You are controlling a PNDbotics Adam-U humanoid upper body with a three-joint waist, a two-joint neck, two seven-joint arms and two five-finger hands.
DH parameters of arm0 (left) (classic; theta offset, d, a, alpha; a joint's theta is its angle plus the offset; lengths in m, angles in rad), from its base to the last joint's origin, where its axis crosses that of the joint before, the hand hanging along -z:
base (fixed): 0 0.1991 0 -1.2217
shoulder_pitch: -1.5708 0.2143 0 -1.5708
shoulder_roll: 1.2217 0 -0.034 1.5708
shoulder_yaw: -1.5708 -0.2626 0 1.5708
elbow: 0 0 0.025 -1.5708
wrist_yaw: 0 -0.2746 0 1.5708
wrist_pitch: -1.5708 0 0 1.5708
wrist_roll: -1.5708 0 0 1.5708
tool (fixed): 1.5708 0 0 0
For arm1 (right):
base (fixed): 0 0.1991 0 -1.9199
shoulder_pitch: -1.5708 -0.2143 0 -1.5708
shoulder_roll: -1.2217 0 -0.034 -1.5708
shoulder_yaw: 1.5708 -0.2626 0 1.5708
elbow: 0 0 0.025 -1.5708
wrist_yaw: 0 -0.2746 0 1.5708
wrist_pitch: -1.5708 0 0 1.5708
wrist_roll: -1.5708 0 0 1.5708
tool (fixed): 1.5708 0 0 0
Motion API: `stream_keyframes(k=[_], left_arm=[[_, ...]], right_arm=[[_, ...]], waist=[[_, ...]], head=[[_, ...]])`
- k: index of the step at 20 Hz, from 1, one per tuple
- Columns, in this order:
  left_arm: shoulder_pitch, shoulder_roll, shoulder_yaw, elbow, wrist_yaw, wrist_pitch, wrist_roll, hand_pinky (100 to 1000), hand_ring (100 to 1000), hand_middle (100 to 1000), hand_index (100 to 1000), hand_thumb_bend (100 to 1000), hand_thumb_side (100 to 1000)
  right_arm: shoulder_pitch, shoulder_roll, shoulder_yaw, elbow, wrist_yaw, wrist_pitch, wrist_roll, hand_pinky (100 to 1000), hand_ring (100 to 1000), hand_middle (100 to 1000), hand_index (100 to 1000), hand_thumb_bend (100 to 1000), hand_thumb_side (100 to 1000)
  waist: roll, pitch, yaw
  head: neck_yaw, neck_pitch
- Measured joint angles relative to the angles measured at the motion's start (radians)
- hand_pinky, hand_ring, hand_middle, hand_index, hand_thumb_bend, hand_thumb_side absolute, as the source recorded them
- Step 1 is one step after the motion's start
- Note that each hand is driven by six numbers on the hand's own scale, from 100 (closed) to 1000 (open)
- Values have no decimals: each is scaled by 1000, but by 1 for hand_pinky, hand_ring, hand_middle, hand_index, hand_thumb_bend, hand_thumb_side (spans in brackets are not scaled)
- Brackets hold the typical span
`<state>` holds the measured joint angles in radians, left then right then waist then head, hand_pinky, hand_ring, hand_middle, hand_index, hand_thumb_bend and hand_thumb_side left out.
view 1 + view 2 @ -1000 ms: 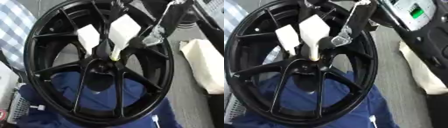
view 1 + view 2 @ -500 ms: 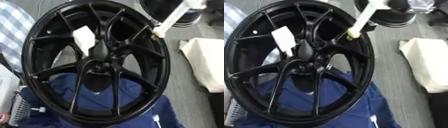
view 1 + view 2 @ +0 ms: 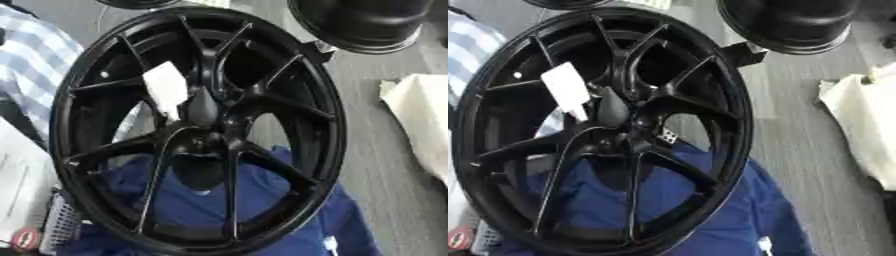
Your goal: Pull the pin out of the wheel hub.
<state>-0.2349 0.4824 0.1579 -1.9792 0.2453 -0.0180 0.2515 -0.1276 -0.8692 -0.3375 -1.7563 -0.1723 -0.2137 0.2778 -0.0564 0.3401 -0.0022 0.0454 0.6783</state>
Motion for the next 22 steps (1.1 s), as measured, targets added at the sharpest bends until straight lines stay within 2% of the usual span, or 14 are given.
stream_keyframes(k=[1,3,4,7,8,11,12,13,14,16,18,22], left_arm=[[0,0,0,0,0,-1,1,777,668,610,685,100,700],[0,0,0,0,0,-2,2,776,668,609,684,100,697],[0,0,0,0,0,-2,2,776,668,609,684,100,694],[1,0,0,0,0,-1,2,776,668,609,684,100,692],[1,0,0,0,0,-1,2,777,668,609,684,100,691],[1,-1,0,0,0,-1,2,777,668,609,684,100,691],[1,-1,0,0,0,-1,2,776,667,607,683,100,690],[1,-1,0,0,0,-1,2,777,667,607,683,100,690],[0,-1,0,0,0,-1,2,776,667,607,683,100,691],[-2,-1,-1,0,1,-1,2,776,667,607,683,100,690],[-5,-1,-2,0,3,0,-1,776,667,607,683,100,689],[-14,-5,-9,0,6,0,-8,776,667,607,683,100,688]], right_arm=[[10,16,-10,8,25,-3,-13,841,867,801,884,102,628],[19,40,-26,23,47,-7,-42,840,866,799,886,100,637],[21,47,-32,28,47,-8,-58,837,859,791,884,100,670],[17,56,-38,29,21,-8,-115,838,857,789,882,100,633],[12,56,-38,25,9,-7,-132,846,864,797,885,115,567],[-7,56,-37,-1,-9,7,-172,844,861,795,883,126,552],[-10,56,-35,-9,-11,13,-181,818,808,736,835,228,400],[-20,56,-30,-20,-16,18,-193,814,800,724,827,225,392],[-36,56,-21,-36,-24,23,-208,792,756,651,786,198,357],[-72,56,17,-95,-64,22,-232,786,732,612,751,143,303],[-116,56,68,-161,-109,10,-240,784,712,588,727,100,289],[-230,60,178,-216,-226,-41,-171,787,696,568,706,100,298]], waist=[[1,0,-1],[1,0,-3],[2,0,-3],[5,0,-3],[5,0,-2],[5,0,2],[5,0,2],[4,0,3],[4,0,4],[2,0,11],[0,0,17],[-1,0,29]], head=[[0,0],[0,-3],[-1,-3],[-3,-3],[-4,-3],[-8,-3],[-9,-3],[-11,-3],[-13,-3],[-17,-3],[-22,-3],[-31,-2]])
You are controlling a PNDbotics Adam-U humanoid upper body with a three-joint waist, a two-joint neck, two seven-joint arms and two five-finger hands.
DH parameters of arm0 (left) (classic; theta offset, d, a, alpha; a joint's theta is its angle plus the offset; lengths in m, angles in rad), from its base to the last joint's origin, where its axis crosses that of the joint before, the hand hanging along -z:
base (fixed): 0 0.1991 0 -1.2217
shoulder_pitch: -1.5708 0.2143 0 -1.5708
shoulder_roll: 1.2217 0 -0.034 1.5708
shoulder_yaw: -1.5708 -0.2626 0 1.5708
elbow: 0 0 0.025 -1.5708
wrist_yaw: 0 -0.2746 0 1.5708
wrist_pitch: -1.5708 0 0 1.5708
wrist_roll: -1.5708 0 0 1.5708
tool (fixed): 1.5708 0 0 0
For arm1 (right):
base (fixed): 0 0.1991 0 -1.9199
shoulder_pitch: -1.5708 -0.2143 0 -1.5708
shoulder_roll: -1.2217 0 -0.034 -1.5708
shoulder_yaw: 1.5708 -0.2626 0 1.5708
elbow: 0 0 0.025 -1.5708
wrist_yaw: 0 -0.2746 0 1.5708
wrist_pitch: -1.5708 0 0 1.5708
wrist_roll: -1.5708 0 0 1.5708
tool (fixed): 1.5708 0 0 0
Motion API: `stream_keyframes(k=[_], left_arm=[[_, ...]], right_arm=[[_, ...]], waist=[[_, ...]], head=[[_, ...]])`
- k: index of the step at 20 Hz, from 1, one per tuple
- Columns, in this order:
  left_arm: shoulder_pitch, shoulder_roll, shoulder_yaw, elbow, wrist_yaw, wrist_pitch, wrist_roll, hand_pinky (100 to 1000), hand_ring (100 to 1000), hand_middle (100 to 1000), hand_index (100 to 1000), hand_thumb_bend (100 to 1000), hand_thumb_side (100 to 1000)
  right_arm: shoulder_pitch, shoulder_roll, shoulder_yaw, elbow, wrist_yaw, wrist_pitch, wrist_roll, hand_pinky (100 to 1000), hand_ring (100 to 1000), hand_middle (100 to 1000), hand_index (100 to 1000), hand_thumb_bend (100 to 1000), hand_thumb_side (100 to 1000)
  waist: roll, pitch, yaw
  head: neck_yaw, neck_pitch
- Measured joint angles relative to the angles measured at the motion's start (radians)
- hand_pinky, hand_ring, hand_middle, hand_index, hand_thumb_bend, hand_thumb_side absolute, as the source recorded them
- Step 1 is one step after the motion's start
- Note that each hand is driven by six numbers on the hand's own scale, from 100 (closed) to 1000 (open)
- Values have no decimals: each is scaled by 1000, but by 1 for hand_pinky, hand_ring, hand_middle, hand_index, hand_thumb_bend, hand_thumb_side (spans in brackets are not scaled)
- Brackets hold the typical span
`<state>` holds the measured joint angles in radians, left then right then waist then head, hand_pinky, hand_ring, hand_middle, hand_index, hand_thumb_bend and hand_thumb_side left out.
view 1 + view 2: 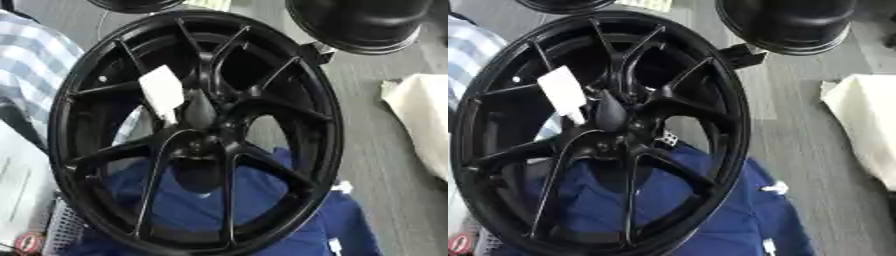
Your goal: Pull the pin out of the wheel hub.
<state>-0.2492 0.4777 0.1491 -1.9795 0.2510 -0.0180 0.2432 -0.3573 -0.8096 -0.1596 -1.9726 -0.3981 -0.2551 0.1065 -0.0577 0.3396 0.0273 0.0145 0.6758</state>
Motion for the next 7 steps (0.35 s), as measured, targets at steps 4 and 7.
stream_keyframes(k=[4,7], left_arm=[[-7,-4,-5,0,3,-1,-7,776,667,607,683,100,687],[-8,-4,-9,0,3,-3,-10,776,667,608,683,100,690]], right_arm=[[-82,28,79,-7,-110,-13,107,779,681,557,696,100,297],[-118,54,113,-7,-160,1,170,766,665,544,687,100,313]], waist=[[-2,0,7],[-7,0,8]], head=[[-3,0],[-4,1]])
